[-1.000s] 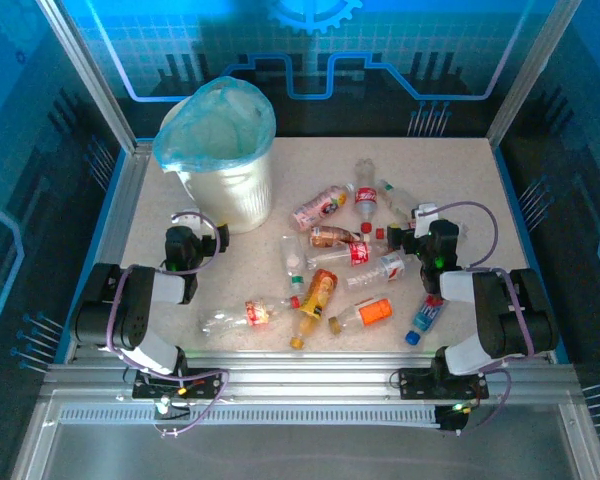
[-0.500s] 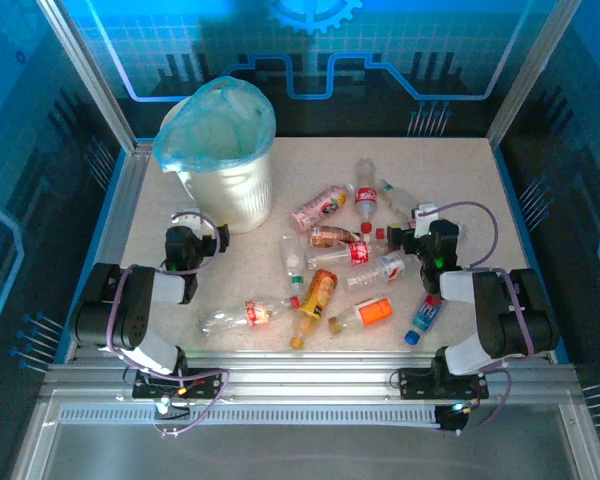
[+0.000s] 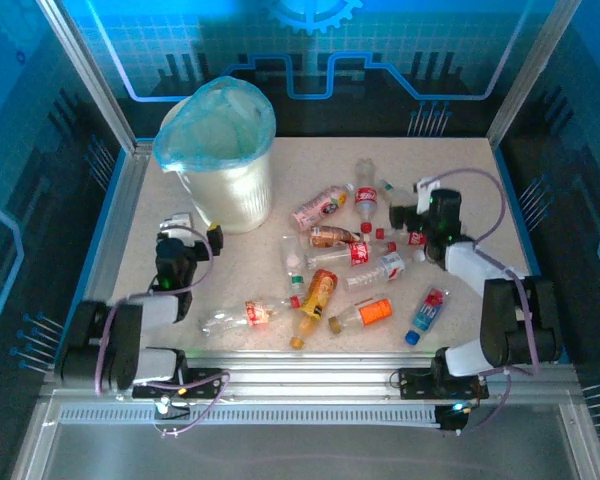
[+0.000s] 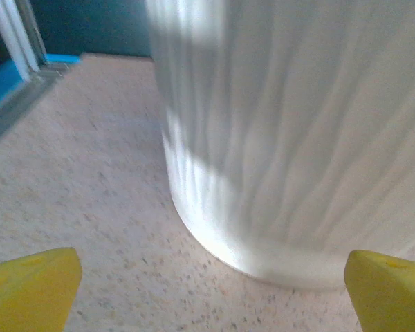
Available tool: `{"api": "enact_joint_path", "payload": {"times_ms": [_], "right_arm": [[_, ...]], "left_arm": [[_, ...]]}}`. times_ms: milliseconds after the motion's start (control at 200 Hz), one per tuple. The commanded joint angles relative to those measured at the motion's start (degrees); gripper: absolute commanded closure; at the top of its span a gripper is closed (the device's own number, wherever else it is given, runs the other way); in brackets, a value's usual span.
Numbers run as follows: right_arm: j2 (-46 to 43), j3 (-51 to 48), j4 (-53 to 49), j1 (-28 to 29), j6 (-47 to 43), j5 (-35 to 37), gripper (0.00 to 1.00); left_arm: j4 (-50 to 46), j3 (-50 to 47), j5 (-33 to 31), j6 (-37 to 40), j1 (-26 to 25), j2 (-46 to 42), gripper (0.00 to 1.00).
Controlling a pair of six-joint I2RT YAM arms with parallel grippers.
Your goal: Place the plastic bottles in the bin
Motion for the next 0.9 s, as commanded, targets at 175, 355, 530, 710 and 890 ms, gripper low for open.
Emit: {"api": "enact_joint_path", "payload": {"times_ms": [175, 355, 530, 710, 890], "right_arm": [[-8.22, 9.17, -27.97, 1.54, 9.15, -3.48, 0.02], [-12.77, 15.40, -44.12, 5.53, 12.28, -3.12, 0.08], [-21.91, 14.21, -53.20, 9.79, 17.79, -4.32, 0.12], [-30.51, 10.20, -60.11, 15.62, 21.44, -8.09, 0.15], [-36.18, 5.79, -63.23, 18.97, 24.17, -11.46, 0.20]], "left_arm": [[-38.50, 11.94, -4.82, -7.10, -0.80, -23.80, 0.07], [-57.23, 23.79, -3.22, -11.77, -4.15, -27.94, 0.14], [-67.90, 32.64, -3.34, -9.29, -14.23, -27.88, 0.16], [-74.46, 39.69, -6.53, -0.46, -29.97, -24.51, 0.18], [-84.41, 47.37, -3.52, 5.53, -41.66, -17.53, 0.18]]}}
